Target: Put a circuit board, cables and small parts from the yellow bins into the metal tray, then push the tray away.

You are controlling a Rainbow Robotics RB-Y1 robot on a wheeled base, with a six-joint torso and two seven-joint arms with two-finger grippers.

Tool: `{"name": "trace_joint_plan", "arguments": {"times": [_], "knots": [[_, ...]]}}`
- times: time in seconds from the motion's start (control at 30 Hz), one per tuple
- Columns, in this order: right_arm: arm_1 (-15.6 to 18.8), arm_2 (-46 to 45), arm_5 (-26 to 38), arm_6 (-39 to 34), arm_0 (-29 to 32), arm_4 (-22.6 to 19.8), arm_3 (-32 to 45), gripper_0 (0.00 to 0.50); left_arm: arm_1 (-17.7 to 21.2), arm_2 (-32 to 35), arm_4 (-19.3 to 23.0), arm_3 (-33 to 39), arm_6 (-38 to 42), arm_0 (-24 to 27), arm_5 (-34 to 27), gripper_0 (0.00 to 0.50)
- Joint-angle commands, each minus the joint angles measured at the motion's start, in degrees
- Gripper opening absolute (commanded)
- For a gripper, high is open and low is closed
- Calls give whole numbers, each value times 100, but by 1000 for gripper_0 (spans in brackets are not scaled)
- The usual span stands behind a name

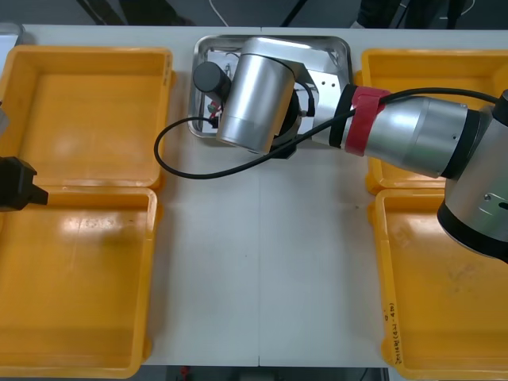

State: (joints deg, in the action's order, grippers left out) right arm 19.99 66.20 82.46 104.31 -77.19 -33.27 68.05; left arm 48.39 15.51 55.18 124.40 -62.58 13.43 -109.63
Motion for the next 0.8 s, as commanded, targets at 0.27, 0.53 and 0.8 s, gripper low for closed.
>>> {"name": "trace_joint_plan", "arguments": {"times": [0.27,0.53,0.8], "knots": [[-66,-1856,2108,81,573,470,1588,500,276,172,46,172,-606,-86,-37,500],[57,-3016,2754,-7,1215,752,2916,500,276,172,46,172,-606,-86,-37,500],[391,-3816,2754,-201,1865,857,4093,500,276,172,46,172,-606,-86,-37,500]]}}
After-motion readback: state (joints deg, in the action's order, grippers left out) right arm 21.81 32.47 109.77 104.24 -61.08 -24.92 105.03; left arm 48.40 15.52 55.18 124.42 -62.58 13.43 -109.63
